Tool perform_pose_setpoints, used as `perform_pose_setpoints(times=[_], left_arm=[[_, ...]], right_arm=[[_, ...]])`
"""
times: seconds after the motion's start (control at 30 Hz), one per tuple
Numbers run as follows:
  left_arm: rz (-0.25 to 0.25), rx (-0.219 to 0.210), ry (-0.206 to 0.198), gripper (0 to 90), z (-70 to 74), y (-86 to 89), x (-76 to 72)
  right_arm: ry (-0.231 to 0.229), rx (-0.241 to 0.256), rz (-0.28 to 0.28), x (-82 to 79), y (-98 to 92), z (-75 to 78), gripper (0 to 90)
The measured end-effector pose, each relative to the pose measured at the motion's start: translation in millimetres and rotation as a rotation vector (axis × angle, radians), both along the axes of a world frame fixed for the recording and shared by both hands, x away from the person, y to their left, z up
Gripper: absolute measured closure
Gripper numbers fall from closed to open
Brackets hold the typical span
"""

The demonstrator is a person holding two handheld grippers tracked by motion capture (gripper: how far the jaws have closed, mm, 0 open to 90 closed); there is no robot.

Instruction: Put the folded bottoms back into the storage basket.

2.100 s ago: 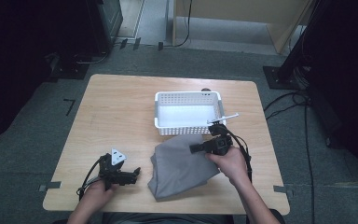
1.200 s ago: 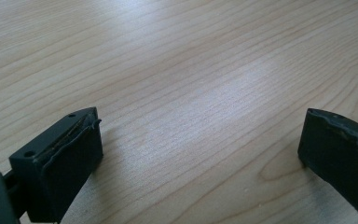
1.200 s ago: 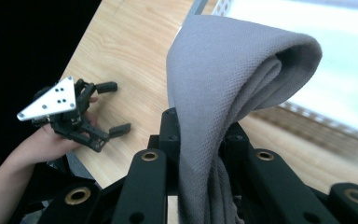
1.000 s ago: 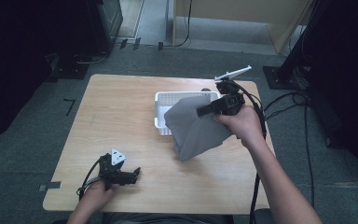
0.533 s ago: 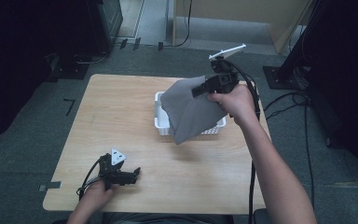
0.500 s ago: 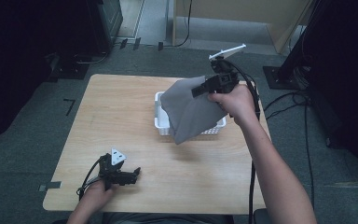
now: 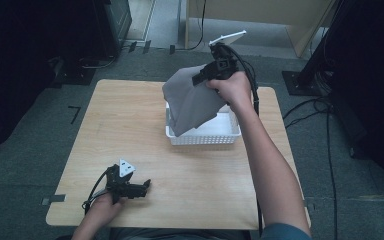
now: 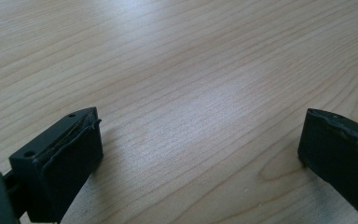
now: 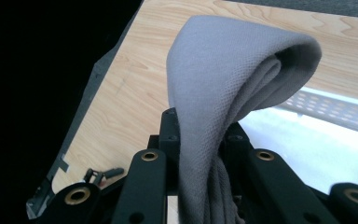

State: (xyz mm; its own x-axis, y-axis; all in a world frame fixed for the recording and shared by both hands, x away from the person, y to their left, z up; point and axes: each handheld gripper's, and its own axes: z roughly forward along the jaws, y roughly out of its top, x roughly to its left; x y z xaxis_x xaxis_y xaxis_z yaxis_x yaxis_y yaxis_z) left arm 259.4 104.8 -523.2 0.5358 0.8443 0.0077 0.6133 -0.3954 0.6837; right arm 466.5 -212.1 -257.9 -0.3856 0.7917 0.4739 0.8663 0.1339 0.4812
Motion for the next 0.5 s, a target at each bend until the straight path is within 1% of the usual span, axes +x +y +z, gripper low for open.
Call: perform_pose_setpoints(times=[0.07, 0.1, 0.17, 0.2, 0.3, 0.47, 0.5], left_arm=[[0.0, 0.0, 0.0, 0.0, 0.0, 0.0, 0.0], [0.0, 0.0, 0.0, 0.0, 0.0, 0.0, 0.0], [0.0, 0.001, 0.0, 0.0, 0.0, 0.0, 0.0], [0.0, 0.001, 0.001, 0.0, 0.1, 0.0, 0.0], [0.0, 0.001, 0.001, 0.0, 0.1, 0.0, 0.0], [0.0, 0.001, 0.001, 0.0, 0.1, 0.0, 0.0], [0.0, 0.001, 0.001, 0.0, 0.1, 0.0, 0.0]], right_arm=[[0.001, 0.006, -0.008, 5.2, 4.8, -0.4, 75.9], [0.001, 0.006, -0.008, 5.2, 4.8, -0.4, 75.9], [0.005, 0.03, -0.02, 10.1, 7.6, -1.9, 75.9], [0.004, 0.036, -0.031, 14.8, 9.5, -5.5, 75.9], [0.016, 0.039, -0.048, 21.4, 10.0, -14.8, 75.9], [0.036, 0.051, -0.072, 28.8, 4.8, -37.6, 75.8], [0.036, 0.051, -0.072, 28.8, 4.8, -37.6, 75.8]])
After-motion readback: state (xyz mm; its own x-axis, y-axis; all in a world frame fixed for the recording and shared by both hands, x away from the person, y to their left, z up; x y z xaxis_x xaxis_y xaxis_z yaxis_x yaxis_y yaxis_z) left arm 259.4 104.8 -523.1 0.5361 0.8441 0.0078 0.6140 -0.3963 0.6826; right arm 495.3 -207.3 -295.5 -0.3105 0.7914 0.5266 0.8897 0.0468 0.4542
